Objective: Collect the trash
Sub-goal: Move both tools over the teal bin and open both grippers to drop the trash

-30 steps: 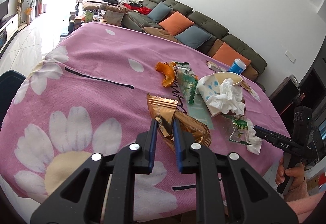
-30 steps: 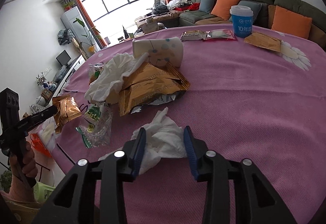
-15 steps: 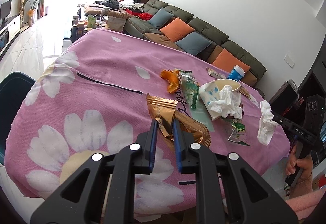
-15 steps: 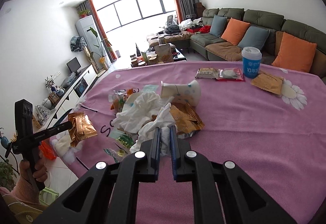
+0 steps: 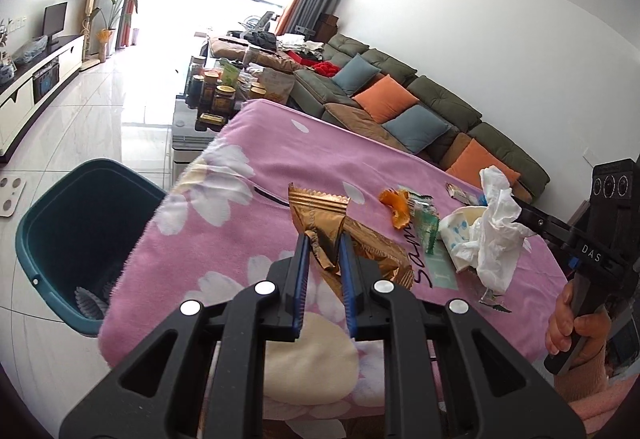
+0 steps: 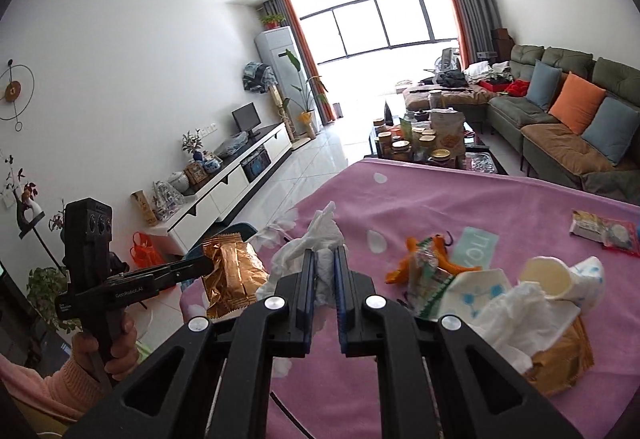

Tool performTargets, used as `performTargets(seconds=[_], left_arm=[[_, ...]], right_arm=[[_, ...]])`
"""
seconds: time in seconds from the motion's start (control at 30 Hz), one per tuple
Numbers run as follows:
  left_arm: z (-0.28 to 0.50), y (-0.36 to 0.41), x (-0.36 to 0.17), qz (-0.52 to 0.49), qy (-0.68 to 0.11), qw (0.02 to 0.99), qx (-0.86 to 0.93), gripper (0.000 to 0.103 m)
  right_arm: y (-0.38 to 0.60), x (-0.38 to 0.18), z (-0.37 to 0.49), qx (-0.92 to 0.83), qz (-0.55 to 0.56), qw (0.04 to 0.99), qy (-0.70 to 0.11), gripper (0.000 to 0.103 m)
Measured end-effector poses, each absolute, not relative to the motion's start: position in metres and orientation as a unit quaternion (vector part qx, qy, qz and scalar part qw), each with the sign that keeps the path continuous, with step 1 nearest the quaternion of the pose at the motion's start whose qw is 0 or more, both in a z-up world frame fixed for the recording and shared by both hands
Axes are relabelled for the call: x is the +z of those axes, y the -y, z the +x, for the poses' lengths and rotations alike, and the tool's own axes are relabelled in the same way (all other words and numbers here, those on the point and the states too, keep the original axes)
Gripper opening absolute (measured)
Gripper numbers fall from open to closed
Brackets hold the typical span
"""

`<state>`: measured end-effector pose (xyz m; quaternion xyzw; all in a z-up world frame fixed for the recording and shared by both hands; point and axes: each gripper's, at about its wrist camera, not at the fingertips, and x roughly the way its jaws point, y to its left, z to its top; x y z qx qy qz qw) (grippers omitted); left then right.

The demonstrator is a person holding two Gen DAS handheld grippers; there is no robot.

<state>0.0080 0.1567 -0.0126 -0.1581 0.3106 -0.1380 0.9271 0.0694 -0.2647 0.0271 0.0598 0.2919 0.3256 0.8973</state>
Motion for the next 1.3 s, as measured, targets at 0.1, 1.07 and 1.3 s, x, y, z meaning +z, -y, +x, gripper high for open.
performTargets(seconds=[0.1,1.07,1.3], left_arm=[[0.003,-0.182,-0.010,-0.165,-0.304,0.932,-0.105,0.015],[0.012,-0.338,-0.040,-0.169,-0.333,0.922,0.104,0.016],[0.029,-0.337,-0.050,-0.147,-0.348,0.918,0.121,0.016]], right_arm=[[0.222,0.026,0.087,0.362,0.051,0.881,-0.299,0.008],[-0.012,-0.019,0.167,0.438,-0.037,0.817,-0.372,0.010],[-0.036,-0.040,0.177,0.432,-0.054,0.803,-0.407,0.013]])
